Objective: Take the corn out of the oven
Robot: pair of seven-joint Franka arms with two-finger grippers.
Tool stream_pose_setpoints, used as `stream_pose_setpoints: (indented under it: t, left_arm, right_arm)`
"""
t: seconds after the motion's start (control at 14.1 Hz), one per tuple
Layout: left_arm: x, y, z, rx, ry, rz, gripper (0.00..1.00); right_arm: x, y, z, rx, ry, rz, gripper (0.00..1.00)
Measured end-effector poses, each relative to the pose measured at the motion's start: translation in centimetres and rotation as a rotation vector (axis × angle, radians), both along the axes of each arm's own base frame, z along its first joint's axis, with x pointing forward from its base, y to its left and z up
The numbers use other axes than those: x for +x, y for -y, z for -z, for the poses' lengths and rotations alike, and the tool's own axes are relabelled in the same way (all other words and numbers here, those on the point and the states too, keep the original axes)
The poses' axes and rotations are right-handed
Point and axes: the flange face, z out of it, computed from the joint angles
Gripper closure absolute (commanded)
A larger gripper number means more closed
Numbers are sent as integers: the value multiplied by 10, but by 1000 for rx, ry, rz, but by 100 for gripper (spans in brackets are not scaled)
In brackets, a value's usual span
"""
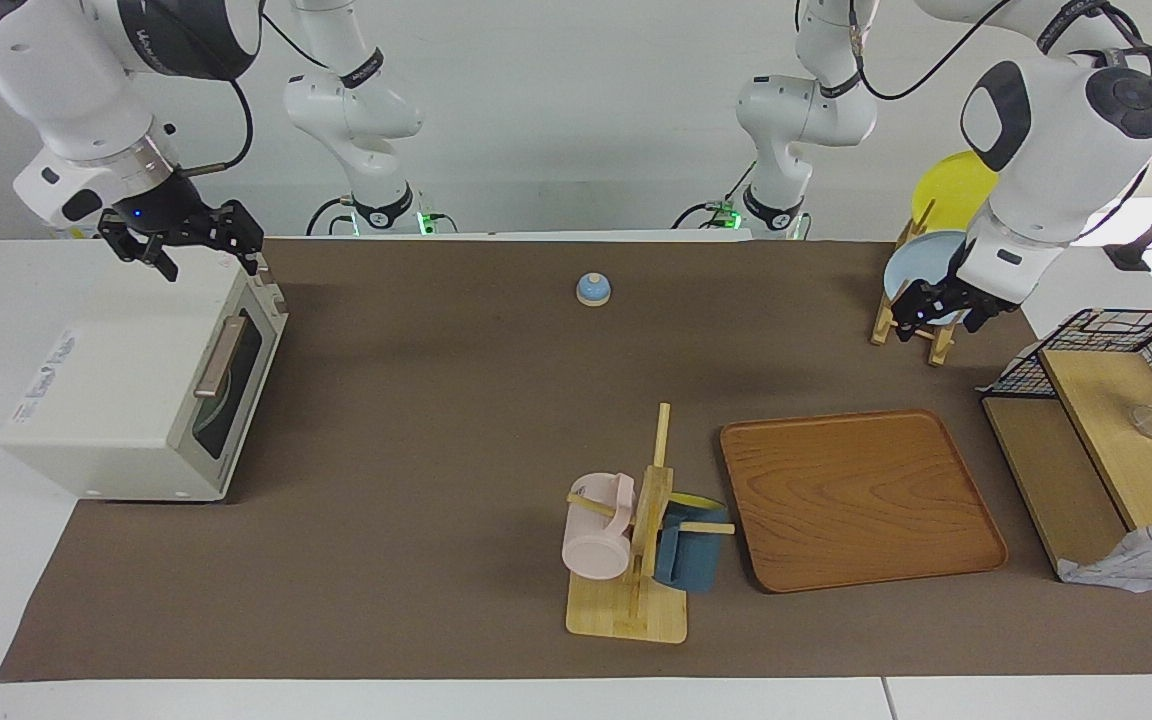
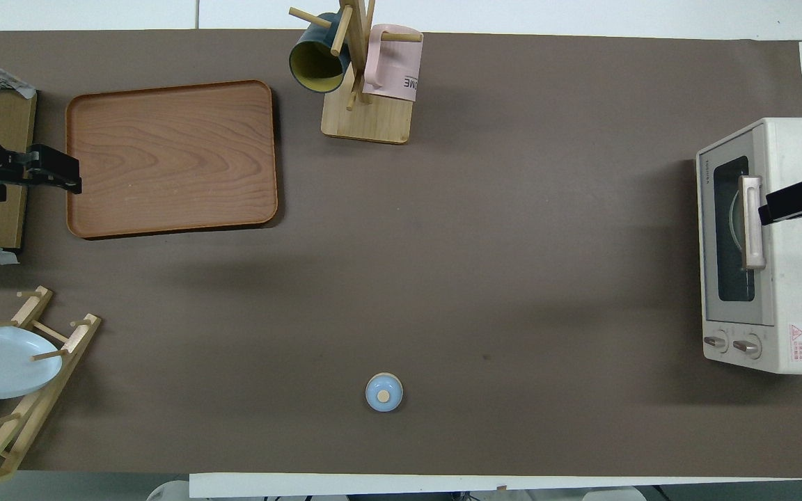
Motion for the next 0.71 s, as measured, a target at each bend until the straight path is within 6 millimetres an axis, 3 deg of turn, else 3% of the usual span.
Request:
stream_pose_setpoints:
  t: [0.21,0.57,0.71]
  left_arm:
    - [-13,0,-20,-17,13,8,0]
    - [-14,2,-21,-19,11,13,0]
    - [-14,1,-21,-19,11,11,0]
  right_arm:
    - [1,0,3,-3,-7,0,0]
    - [1,1,6,-3,-14,1,0]
    - [2,1,15,-2,-3,-19,61]
